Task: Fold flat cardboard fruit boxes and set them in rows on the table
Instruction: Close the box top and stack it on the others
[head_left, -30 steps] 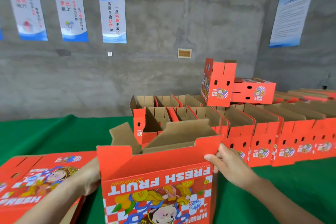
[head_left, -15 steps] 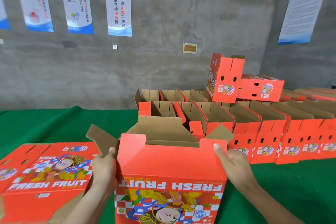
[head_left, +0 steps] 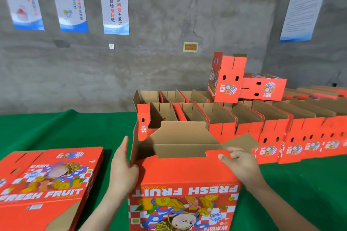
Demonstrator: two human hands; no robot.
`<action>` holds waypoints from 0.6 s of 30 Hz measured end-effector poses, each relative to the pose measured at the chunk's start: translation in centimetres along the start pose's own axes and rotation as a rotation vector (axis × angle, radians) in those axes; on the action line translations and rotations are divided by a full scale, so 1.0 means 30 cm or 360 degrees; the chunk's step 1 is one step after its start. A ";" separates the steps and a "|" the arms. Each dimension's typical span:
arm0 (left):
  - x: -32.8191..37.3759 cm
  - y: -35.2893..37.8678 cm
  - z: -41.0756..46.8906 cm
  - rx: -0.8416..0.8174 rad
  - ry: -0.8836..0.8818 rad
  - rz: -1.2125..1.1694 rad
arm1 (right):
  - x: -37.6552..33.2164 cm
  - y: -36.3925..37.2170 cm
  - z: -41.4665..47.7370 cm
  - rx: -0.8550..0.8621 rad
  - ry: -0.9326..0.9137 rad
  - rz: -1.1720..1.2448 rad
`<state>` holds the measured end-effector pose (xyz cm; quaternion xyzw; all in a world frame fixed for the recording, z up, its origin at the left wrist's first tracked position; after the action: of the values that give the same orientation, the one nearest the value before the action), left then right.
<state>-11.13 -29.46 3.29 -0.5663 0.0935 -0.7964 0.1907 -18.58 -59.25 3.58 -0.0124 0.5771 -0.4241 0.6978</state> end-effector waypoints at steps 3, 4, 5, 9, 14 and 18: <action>0.016 -0.005 0.018 -0.0104 0.0226 0.0308 | 0.003 0.009 0.026 -0.0037 -0.0040 -0.0216; 0.019 -0.007 0.022 -0.0152 0.0258 0.0369 | -0.002 0.011 0.029 -0.0045 -0.0063 -0.0304; 0.020 -0.008 0.025 -0.0191 0.0292 0.0412 | -0.011 0.011 0.025 -0.0063 -0.0089 -0.0394; 0.028 0.000 0.026 -0.0316 0.0445 0.0479 | -0.027 -0.005 0.011 -0.0277 -0.0181 -0.0769; 0.023 0.000 0.027 -0.0403 0.0714 0.0560 | -0.062 0.000 0.032 -0.0402 -0.0545 -0.1358; 0.023 0.000 0.022 -0.0463 0.0786 0.0519 | -0.113 0.024 0.037 -0.0670 -0.0775 -0.1644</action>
<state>-10.72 -29.71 4.12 -0.3550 0.3391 -0.8469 0.2045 -17.15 -57.25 6.28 -0.5251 0.3916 -0.5696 0.4964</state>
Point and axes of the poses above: each hand's wrist, its own z-axis towards the middle knuckle, its own y-axis out of the palm, x = y × z, the point moved 1 cm from there along z, towards the middle knuckle, and after that the axes turned 1 degree about -y, right-handed, at the moved point
